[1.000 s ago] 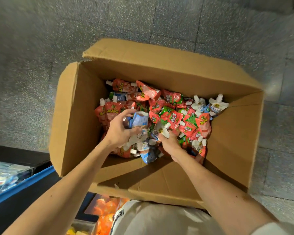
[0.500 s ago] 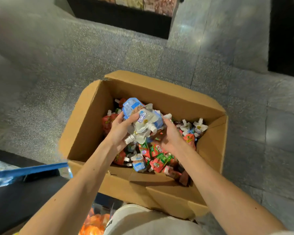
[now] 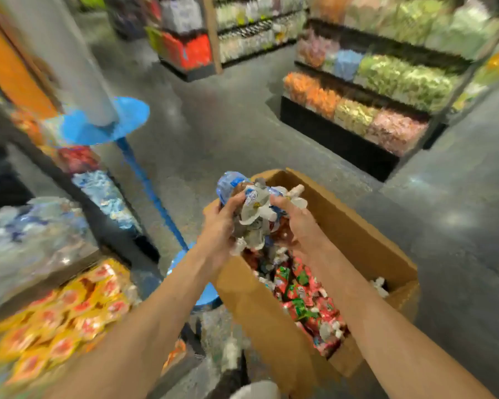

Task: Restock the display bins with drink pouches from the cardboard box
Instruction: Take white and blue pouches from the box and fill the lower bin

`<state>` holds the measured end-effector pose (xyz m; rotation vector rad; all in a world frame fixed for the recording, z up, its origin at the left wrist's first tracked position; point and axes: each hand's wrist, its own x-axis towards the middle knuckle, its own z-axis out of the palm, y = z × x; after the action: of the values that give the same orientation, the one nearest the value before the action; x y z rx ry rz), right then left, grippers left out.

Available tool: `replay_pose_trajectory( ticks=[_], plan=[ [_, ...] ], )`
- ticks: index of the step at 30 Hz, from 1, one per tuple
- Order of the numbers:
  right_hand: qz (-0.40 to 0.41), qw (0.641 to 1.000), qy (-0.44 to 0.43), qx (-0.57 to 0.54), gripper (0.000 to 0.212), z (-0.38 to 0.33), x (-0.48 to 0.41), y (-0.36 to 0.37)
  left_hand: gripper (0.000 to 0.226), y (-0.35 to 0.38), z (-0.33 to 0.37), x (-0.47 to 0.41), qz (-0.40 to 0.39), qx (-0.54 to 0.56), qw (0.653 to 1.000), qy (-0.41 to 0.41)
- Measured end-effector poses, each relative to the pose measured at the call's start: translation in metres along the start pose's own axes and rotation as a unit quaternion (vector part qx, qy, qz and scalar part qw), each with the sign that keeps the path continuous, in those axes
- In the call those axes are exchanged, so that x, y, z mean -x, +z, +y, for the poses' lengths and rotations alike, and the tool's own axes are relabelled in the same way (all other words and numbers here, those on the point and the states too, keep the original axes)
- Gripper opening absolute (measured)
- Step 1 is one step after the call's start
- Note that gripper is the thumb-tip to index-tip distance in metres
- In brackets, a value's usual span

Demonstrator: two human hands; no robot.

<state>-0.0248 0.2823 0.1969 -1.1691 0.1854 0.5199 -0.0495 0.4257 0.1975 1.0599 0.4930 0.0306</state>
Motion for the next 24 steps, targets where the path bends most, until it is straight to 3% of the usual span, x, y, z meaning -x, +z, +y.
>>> replay_pose_trajectory(
  ticks=[2, 5, 7, 16, 20, 24],
  plan=[
    [-0.012, 1.000, -0.009, -0.009, 0.046, 0.007, 0.008, 0.044, 0.018, -0.018, 0.024, 0.029, 0.057, 0.039, 0.997, 0.047],
    [-0.019, 0.999, -0.029, -0.011, 0.086, 0.023, 0.029, 0.117, 0.033, -0.055, 0.055, 0.069, 0.134, 0.087, 0.981, 0.107],
    [-0.066, 0.997, -0.027, -0.002, 0.097, 0.037, 0.045, 0.161, 0.034, -0.087, 0.072, 0.097, 0.165, 0.096, 0.974, 0.125],
    [-0.282, 0.957, 0.071, 0.017, 0.087, 0.136, 0.109, 0.311, 0.036, -0.229, 0.117, 0.206, 0.332, 0.160, 0.907, 0.206],
    [-0.279, 0.955, 0.103, 0.012, 0.105, 0.183, 0.129, 0.367, 0.038, -0.292, 0.123, 0.229, 0.375, 0.178, 0.887, 0.202],
    [-0.258, 0.956, 0.139, -0.001, 0.096, 0.208, 0.143, 0.412, 0.041, -0.341, 0.129, 0.236, 0.369, 0.194, 0.887, 0.197]
  ],
)
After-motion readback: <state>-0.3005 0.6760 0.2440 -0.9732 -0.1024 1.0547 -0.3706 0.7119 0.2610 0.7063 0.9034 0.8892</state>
